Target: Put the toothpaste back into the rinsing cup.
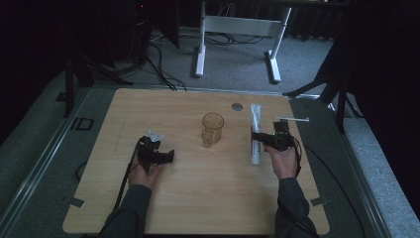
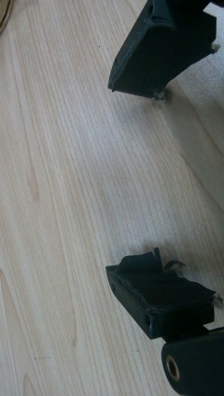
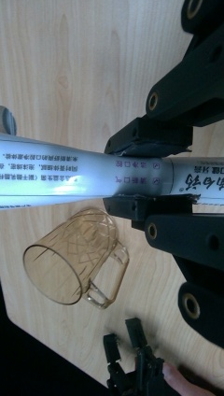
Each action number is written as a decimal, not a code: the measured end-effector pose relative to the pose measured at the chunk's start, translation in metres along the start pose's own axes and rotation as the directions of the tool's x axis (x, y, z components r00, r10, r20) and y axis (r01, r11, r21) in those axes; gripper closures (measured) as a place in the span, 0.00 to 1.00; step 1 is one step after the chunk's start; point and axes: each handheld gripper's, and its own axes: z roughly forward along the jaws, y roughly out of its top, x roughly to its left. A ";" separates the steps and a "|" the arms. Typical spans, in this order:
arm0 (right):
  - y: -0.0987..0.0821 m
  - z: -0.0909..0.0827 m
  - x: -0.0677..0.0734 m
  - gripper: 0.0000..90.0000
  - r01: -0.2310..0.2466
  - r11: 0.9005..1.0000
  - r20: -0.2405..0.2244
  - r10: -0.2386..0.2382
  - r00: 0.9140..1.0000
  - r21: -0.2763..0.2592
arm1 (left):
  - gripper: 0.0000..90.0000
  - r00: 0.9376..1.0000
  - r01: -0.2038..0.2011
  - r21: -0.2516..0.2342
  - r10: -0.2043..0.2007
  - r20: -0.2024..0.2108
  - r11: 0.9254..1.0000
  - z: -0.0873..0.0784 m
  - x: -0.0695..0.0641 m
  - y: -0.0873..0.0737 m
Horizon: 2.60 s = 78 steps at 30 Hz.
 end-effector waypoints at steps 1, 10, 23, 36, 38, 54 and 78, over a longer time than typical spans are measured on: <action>0.000 0.000 0.000 0.80 0.001 1.000 -0.002 -0.001 1.000 -0.004 | 0.12 1.000 0.000 0.000 0.000 0.000 1.000 0.000 0.000 0.000; 0.003 0.002 -0.002 0.80 -0.009 1.000 -0.016 0.008 1.000 -0.029 | 0.12 1.000 0.000 0.000 0.000 0.000 1.000 0.000 0.000 0.000; 0.010 0.003 -0.004 0.80 -0.042 0.995 -0.050 0.038 0.998 -0.085 | 0.12 1.000 -0.001 0.000 0.001 -0.001 1.000 0.000 0.000 0.000; 0.020 0.008 0.000 0.80 -0.037 0.992 -0.066 0.029 0.997 -0.122 | 0.12 1.000 -0.001 -0.001 0.001 0.000 1.000 0.000 0.000 0.000; 0.021 0.008 0.000 0.80 -0.038 0.991 -0.075 0.028 0.997 -0.130 | 0.12 1.000 -0.001 0.000 0.001 0.000 1.000 0.000 0.000 0.000; 0.029 0.009 0.002 0.80 -0.034 0.986 -0.087 0.020 0.996 -0.164 | 0.12 1.000 -0.003 0.002 0.003 0.000 1.000 0.000 0.000 0.000; 0.039 0.014 0.007 0.80 -0.036 0.979 -0.105 0.015 0.994 -0.199 | 0.12 1.000 -0.001 0.000 0.001 0.000 1.000 0.000 0.000 0.000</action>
